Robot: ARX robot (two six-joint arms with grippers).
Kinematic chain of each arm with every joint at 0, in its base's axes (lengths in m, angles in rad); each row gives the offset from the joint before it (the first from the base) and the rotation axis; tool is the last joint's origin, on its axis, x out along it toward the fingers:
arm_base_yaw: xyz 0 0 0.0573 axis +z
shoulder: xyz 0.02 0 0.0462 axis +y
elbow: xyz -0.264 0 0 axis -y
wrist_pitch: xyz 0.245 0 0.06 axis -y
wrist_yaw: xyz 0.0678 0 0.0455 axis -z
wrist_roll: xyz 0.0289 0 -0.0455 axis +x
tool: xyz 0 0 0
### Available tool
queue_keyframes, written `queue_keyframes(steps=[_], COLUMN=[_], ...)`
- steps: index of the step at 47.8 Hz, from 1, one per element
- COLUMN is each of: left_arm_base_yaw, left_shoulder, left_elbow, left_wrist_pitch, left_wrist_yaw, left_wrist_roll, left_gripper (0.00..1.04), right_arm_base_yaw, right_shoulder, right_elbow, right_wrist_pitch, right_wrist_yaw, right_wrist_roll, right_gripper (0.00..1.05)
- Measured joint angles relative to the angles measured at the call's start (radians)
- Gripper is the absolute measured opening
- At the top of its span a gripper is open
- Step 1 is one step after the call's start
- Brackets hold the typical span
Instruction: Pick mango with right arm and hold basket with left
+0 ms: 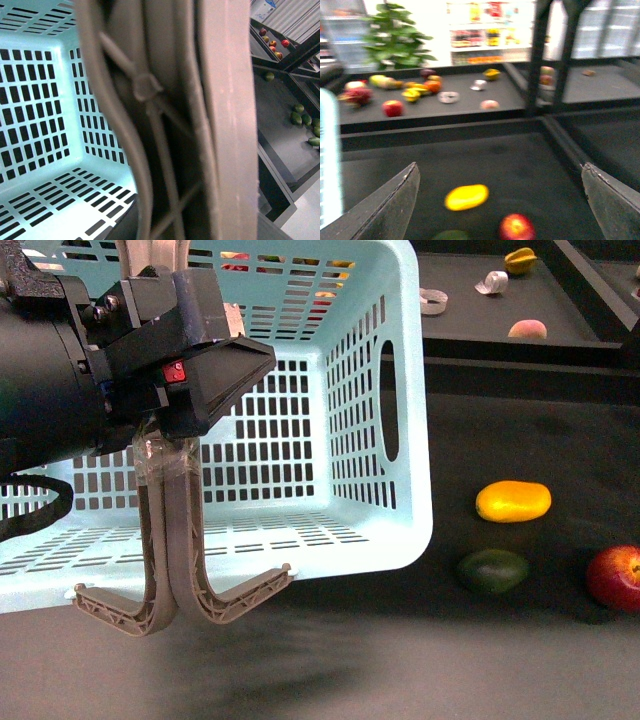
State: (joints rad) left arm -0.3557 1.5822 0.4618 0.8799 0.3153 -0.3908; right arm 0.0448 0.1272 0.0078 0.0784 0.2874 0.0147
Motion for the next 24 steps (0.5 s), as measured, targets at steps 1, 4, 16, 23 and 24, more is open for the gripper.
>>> queue_keyframes(steps=[1, 4, 16, 23, 24], left_arm_base_yaw=[0.0, 0.0, 0.0, 0.0, 0.0], left_shoulder=[0.0, 0.0, 0.0, 0.0, 0.0], left_elbow=[0.0, 0.0, 0.0, 0.0, 0.0], left_wrist_pitch=[0.0, 0.0, 0.0, 0.0, 0.0], left_wrist_yaw=[0.0, 0.0, -0.001, -0.001, -0.001], left_wrist_roll=[-0.001, -0.002, -0.002, -0.002, -0.002], left_gripper=[0.18, 0.18, 0.18, 0.18, 0.17], right_arm_base_yaw=[-0.015, -0.129, -0.32, -0.354, -0.358], right_shoulder=[0.051, 0.302, 1.239, 1.556, 1.6], right_elbow=[0.0, 0.008, 0.233, 0.38, 0.407], right_wrist_pitch=[0.04, 0.244, 0.795, 0.831, 0.82], right_wrist_yaw=[0.038, 0.0, -0.257, -0.28, -0.291], right_wrist_roll=[0.0, 0.01, -0.114, -0.269, -0.299], right_gripper=[0.96, 0.96, 0.96, 0.96, 0.96])
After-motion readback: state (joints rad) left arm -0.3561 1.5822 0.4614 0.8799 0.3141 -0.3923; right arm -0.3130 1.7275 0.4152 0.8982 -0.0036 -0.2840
